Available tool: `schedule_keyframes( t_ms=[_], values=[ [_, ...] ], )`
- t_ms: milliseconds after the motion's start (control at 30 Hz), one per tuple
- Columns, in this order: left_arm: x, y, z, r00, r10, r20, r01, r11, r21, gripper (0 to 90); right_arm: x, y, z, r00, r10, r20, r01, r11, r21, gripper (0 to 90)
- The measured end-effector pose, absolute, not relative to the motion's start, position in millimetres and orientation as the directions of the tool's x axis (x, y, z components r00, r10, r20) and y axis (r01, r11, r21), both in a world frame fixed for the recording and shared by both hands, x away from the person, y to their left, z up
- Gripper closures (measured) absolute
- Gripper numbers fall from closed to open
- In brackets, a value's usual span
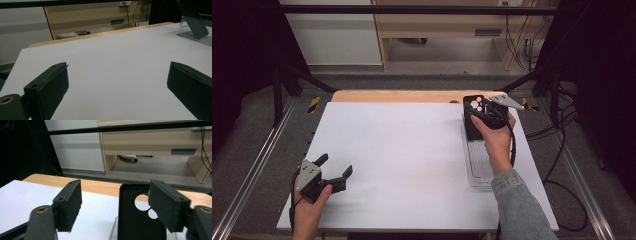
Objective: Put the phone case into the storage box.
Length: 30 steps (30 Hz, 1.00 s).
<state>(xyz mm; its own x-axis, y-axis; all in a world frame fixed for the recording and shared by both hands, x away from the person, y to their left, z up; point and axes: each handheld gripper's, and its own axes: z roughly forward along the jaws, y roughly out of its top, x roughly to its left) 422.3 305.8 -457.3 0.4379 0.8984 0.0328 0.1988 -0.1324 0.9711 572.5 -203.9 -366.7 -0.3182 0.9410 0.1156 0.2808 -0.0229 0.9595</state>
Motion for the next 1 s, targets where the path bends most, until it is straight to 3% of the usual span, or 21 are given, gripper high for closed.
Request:
schedule_keyframes(
  t_ms=[467, 1000],
  values=[
    [422, 306, -457, 0.438, 0.898, 0.033, 0.198, -0.132, 0.971, 4.1, 567, -203, -354, -0.342, 0.931, 0.127, 0.268, -0.033, 0.963, 13.6],
    [422, 306, -457, 0.439, 0.898, 0.031, 0.198, -0.131, 0.971, 4.0, 559, -204, -347, -0.355, 0.928, 0.110, 0.245, -0.022, 0.969, 7.3]
  ],
)
